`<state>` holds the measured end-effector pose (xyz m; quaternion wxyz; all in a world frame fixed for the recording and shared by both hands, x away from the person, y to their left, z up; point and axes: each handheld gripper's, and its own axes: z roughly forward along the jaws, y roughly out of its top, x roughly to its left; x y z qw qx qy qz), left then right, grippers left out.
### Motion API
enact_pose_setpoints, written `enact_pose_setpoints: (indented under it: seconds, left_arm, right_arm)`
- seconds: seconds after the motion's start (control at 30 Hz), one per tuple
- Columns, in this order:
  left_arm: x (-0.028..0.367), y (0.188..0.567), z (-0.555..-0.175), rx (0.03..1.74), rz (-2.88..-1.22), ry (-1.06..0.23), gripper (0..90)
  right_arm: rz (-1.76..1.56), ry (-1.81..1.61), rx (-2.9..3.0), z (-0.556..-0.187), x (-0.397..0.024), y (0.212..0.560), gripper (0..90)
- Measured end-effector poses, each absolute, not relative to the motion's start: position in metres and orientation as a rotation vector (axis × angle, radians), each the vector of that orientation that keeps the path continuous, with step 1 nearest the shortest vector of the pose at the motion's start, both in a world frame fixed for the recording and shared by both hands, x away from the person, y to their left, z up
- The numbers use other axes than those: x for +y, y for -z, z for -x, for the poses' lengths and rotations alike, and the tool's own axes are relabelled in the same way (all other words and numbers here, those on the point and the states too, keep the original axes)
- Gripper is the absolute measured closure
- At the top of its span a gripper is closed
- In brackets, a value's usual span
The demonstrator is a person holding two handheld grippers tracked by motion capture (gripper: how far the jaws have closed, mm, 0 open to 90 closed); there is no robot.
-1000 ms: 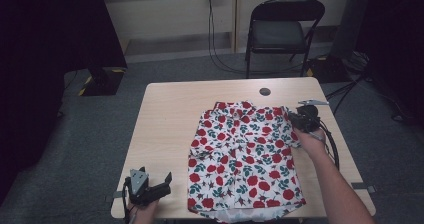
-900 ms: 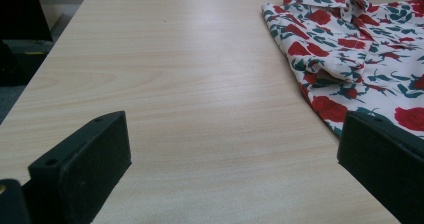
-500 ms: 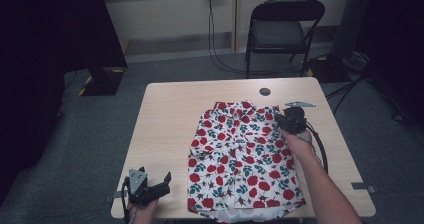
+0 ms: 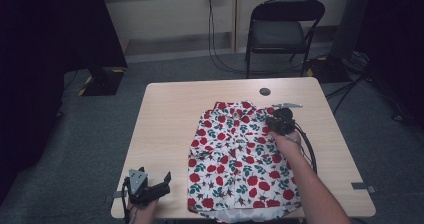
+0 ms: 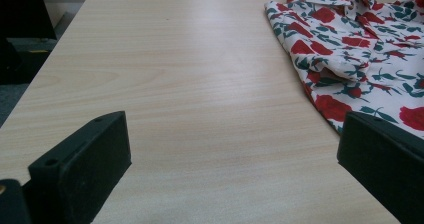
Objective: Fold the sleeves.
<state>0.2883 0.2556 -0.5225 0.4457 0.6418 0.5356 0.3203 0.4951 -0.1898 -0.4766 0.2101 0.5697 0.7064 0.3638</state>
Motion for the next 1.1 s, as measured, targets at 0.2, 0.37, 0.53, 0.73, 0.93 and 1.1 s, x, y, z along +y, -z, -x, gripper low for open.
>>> enact_pose_setpoints:
  seconds: [0.2, 0.37, 0.53, 0.73, 0.93, 1.1]
  left_arm:
    - [0.256, 0.522, -0.288, 1.321, -1.593, -0.790, 0.1]
    - [0.255, 0.522, -0.289, 1.320, -1.607, -0.797, 0.2]
    - [0.255, 0.522, -0.289, 1.317, -1.606, -0.793, 0.2]
    - [0.254, 0.522, -0.288, 1.320, -1.603, -0.801, 0.2]
    - [0.254, 0.522, -0.288, 1.322, -1.601, -0.805, 0.1]
    - [0.254, 0.522, -0.288, 1.323, -1.598, -0.809, 0.2]
  right_arm:
    - [-1.608, -1.004, 1.998, -0.495, -0.179, 0.484, 77.3]
    - [-1.558, -1.158, 2.016, -0.487, -0.183, 0.477, 48.3]
    - [-1.487, -1.112, 1.973, -0.477, -0.207, 0.468, 25.8]
    - [-1.567, -0.909, 1.908, -0.470, -0.239, 0.483, 7.6]
    - [-1.581, -0.871, 1.947, -0.459, -0.255, 0.501, 3.7]
    - [-1.527, -0.789, 2.005, -0.456, -0.257, 0.518, 3.1]
